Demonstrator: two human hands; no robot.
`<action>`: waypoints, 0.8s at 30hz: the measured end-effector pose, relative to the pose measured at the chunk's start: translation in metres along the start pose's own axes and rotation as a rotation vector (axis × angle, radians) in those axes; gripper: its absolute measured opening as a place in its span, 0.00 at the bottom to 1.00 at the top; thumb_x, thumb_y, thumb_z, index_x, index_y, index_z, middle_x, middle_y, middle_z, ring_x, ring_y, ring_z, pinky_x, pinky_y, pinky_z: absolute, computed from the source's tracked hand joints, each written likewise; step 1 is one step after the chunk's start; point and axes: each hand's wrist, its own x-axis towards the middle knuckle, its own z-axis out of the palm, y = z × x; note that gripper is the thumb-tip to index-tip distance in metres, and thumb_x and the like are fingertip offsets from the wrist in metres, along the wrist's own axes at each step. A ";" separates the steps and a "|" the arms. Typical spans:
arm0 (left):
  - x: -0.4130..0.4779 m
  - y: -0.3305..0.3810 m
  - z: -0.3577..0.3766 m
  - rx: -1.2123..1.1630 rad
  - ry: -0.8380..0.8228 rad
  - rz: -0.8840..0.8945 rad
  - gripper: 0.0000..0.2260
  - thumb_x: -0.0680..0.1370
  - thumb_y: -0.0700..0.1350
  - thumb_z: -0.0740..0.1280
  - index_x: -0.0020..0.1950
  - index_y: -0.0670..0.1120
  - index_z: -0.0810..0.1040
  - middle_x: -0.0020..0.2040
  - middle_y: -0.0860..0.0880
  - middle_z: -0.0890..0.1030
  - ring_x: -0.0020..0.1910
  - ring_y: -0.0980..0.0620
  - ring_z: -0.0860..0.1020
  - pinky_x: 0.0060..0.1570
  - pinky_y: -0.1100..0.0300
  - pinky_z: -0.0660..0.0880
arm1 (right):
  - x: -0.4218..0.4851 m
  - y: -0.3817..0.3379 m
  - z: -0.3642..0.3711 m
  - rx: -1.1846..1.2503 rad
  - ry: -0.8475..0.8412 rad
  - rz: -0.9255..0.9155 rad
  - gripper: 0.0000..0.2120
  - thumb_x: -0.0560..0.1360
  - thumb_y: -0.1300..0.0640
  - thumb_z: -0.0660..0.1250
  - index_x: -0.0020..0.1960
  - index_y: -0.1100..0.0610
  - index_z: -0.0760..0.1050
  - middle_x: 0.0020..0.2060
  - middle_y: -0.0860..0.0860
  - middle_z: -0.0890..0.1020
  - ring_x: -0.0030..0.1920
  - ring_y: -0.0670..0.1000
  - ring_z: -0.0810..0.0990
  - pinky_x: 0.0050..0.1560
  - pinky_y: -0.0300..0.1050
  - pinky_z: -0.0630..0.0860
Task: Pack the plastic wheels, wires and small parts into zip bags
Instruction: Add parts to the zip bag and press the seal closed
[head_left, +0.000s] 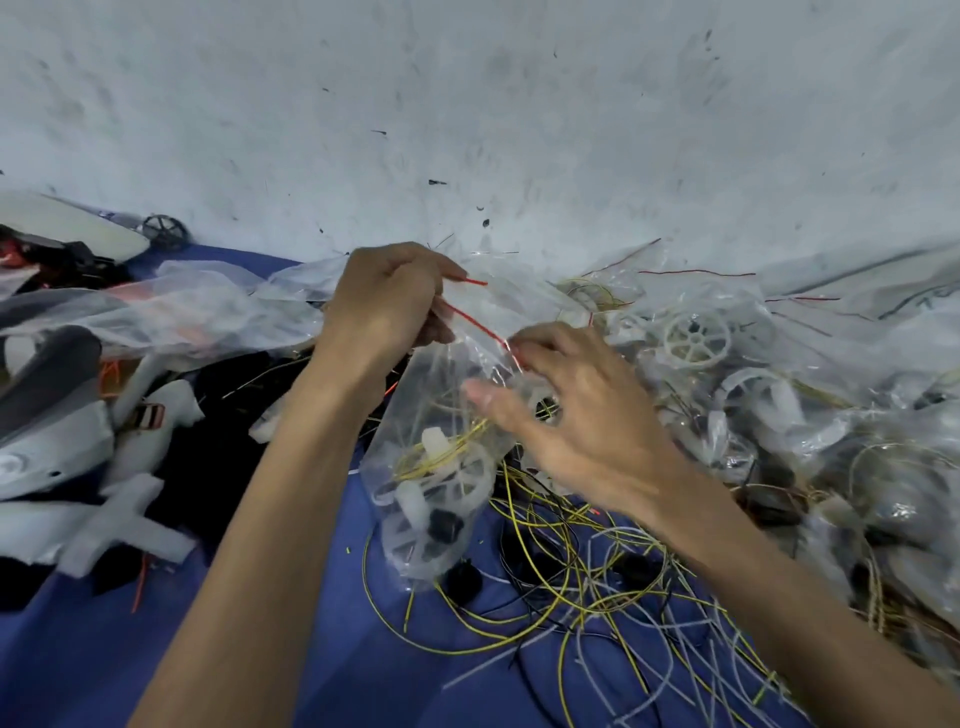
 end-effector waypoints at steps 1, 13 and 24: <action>0.000 0.001 0.000 -0.042 -0.034 -0.019 0.15 0.71 0.32 0.56 0.40 0.43 0.81 0.21 0.50 0.74 0.19 0.54 0.73 0.22 0.71 0.67 | -0.009 0.000 0.010 -0.044 0.005 0.011 0.28 0.74 0.33 0.53 0.51 0.54 0.79 0.56 0.49 0.76 0.58 0.49 0.71 0.58 0.47 0.66; 0.009 -0.071 -0.006 0.187 -0.659 -0.254 0.29 0.65 0.63 0.68 0.58 0.45 0.78 0.51 0.50 0.84 0.52 0.54 0.81 0.59 0.56 0.74 | 0.031 0.061 0.022 2.010 -0.021 0.275 0.16 0.70 0.60 0.56 0.28 0.60 0.77 0.35 0.56 0.82 0.45 0.55 0.82 0.65 0.61 0.67; 0.012 -0.042 -0.010 0.206 -0.309 0.047 0.09 0.77 0.45 0.67 0.37 0.46 0.79 0.31 0.53 0.78 0.30 0.60 0.74 0.36 0.69 0.70 | 0.045 0.086 0.006 1.319 0.008 0.255 0.13 0.75 0.68 0.53 0.41 0.59 0.74 0.42 0.56 0.84 0.47 0.54 0.83 0.55 0.55 0.73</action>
